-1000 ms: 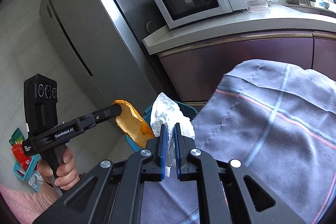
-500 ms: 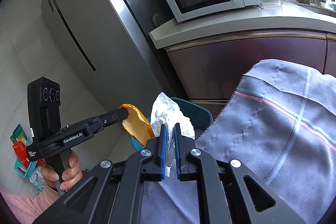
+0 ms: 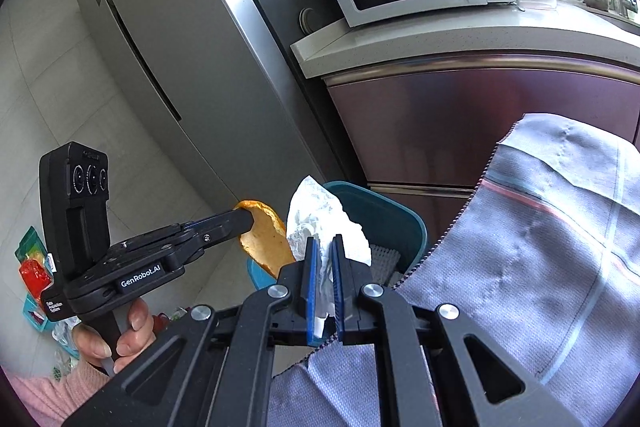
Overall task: Collect trash
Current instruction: 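Carry orange peel in left gripper and tissue in right gripper toward the teal bin, then open left gripper over the bin while right gripper releases the tissue into it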
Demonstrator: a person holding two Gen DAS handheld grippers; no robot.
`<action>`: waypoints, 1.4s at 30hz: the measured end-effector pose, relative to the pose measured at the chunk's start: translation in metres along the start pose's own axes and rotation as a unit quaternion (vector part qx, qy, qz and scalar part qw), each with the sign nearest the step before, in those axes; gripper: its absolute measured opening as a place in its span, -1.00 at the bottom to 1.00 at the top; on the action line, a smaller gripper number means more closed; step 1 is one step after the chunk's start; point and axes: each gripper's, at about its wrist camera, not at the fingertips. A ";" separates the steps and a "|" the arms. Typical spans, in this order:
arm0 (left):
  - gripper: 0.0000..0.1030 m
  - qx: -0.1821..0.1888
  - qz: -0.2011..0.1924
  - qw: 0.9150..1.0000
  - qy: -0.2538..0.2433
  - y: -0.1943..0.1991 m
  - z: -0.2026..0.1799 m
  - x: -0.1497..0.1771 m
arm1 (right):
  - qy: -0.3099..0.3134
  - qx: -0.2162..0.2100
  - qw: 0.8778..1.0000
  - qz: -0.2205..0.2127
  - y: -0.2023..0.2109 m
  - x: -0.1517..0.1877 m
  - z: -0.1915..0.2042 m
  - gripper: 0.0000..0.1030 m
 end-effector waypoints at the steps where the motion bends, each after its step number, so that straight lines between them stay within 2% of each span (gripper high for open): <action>1: -0.82 -0.003 0.000 1.000 0.000 -0.001 0.001 0.000 | 0.000 0.000 1.000 0.002 -0.003 0.000 0.000 -0.87; 25: -0.80 -0.038 0.027 0.999 0.017 -0.040 0.018 0.002 | -0.010 0.012 0.998 0.057 -0.067 -0.006 -0.003 -0.83; 42: -0.76 -0.043 0.035 0.998 0.013 -0.057 0.017 0.008 | -0.018 0.017 0.997 0.069 -0.081 0.001 -0.006 -0.77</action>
Point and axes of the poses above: each gripper's, at about its wrist camera, not at the fingertips, and y roughly against the way its jaws point, z to its left, x to its underside, and after that the axes turned 13 degrees about y, right-handed
